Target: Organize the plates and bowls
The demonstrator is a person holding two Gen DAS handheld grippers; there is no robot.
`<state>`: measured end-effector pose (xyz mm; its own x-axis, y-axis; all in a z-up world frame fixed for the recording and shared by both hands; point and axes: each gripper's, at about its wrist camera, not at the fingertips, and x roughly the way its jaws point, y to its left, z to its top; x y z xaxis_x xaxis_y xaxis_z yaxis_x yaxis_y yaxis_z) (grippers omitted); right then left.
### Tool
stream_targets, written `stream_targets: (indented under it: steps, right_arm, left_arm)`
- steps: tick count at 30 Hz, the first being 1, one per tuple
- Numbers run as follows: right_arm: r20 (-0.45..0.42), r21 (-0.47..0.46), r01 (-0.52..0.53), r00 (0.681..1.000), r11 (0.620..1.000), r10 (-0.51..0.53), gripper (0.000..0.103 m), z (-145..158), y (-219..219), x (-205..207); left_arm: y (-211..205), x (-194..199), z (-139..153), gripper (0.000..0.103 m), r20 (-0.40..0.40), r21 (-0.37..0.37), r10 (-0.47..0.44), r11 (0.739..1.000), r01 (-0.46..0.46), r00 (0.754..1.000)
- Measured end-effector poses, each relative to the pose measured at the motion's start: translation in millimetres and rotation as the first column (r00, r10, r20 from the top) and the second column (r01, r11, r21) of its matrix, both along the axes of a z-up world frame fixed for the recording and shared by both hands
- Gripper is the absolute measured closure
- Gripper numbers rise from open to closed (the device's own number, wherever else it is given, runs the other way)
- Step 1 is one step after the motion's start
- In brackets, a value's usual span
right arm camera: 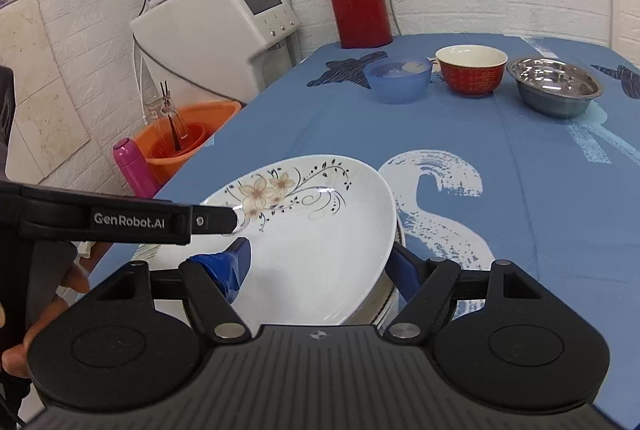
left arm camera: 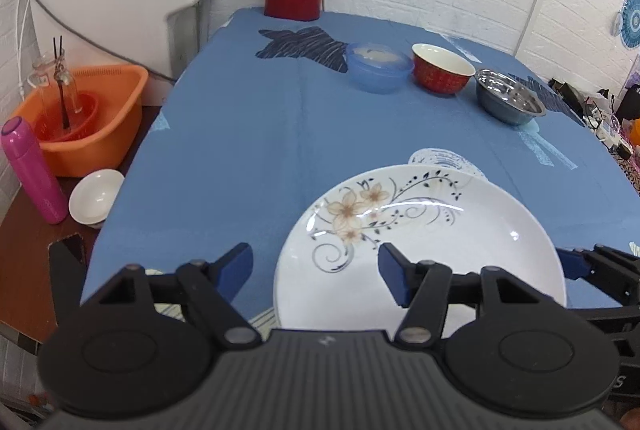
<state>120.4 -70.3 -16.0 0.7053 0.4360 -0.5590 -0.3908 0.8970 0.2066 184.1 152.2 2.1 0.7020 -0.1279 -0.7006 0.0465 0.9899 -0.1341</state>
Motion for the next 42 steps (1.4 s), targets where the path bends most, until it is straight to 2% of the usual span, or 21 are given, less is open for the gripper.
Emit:
stream_targets:
  steps: [3, 5, 10, 14, 29, 38, 42]
  right_arm:
    - [0.013, -0.093, -0.002, 1.0, 0.996, 0.003, 0.041, -3, 7, 3]
    - [0.017, -0.099, -0.009, 1.0, 0.995, 0.011, 0.041, -4, 7, 4]
    - [0.035, 0.003, 0.043, 0.998, 0.999, -0.043, 0.041, 1, -18, 4]
    - [0.036, 0.078, 0.084, 0.996, 0.993, -0.087, 0.041, 7, -38, 2]
    - [-0.067, 0.19, 0.214, 0.976, 0.958, -0.205, 0.041, -9, -98, -5]
    - [-0.12, 0.252, 0.299, 0.953, 0.92, -0.277, 0.041, -23, -152, 1]
    - [-0.123, 0.281, 0.31, 0.95, 0.908, -0.286, 0.041, -22, -177, 14]
  left_arm:
    - [1, 1, -1, 0.042, -0.011, -0.006, 0.01, 1.0, -0.01, 1.0]
    - [0, -1, 1, 0.042, -0.003, 0.001, 0.012, 1.0, -0.012, 1.0]
    - [-3, -6, 8, 0.041, 0.01, 0.009, 0.012, 1.0, -0.012, 1.0]
    - [-8, -6, 16, 0.04, 0.025, -0.012, 0.006, 1.0, -0.006, 1.0]
    - [-63, -4, 38, 0.03, 0.073, -0.016, -0.091, 0.996, 0.092, 0.993]
    - [-120, 16, 40, 0.03, 0.038, -0.012, -0.162, 0.987, 0.162, 0.986]
    - [-153, 39, 42, 0.03, 0.001, -0.05, -0.193, 0.98, 0.192, 0.981]
